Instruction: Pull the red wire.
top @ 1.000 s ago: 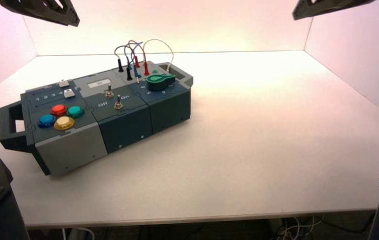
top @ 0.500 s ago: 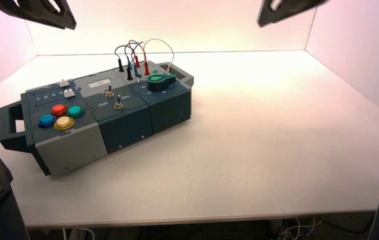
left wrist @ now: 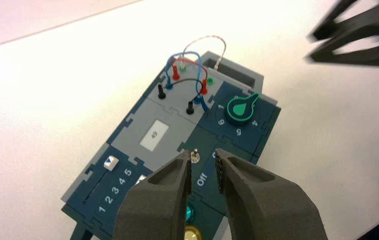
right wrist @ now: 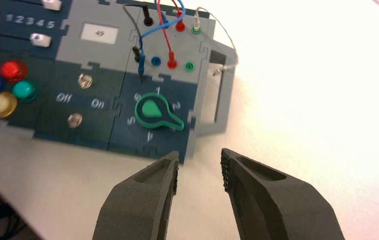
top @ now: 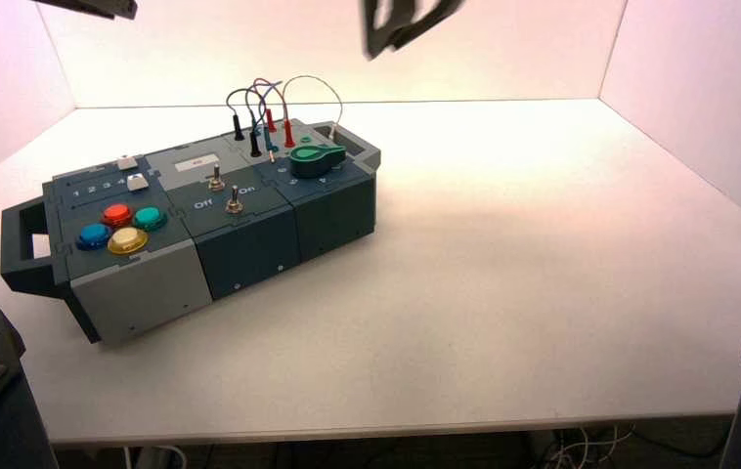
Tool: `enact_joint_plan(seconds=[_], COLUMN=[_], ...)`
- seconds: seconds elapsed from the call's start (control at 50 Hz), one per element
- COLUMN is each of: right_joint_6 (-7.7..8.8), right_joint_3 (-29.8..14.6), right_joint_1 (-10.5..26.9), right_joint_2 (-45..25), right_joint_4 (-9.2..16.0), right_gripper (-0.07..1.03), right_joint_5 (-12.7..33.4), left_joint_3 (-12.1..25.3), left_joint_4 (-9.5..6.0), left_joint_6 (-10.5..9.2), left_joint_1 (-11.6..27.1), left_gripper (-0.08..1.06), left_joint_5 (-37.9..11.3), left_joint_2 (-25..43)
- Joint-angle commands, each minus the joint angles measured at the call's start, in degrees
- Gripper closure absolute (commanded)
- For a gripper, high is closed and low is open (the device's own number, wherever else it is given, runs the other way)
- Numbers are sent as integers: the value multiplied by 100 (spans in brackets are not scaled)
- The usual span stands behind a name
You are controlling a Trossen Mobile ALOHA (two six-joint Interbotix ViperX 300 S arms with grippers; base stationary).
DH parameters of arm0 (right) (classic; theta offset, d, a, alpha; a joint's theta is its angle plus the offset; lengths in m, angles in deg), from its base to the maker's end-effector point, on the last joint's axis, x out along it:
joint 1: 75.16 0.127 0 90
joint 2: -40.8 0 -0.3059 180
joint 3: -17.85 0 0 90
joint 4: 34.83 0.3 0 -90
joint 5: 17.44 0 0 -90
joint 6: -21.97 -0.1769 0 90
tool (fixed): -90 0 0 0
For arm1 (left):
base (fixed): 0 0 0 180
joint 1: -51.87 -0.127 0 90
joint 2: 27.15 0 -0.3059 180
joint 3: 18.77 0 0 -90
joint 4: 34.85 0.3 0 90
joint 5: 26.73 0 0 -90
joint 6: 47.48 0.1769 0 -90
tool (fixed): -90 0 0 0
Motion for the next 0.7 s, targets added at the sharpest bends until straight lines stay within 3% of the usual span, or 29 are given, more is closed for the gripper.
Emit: enact_joint_plan(seconds=[0.02, 0.7], right_joint_6=[26, 53], right_joint_3=[-633, -2329], right_joint_1=[79, 343], right_joint_2=[-483, -2180], right_joint_4=[0, 0], right_gripper=[50, 51], right_joint_5=[0, 519], left_joint_3=[62, 141], left_joint_4=[-9, 9], left_joint_6=[-9, 53], left_joint_1=[-53, -70], left_gripper=[69, 69], left_joint_5=[35, -35], left_joint_2=[-123, 255])
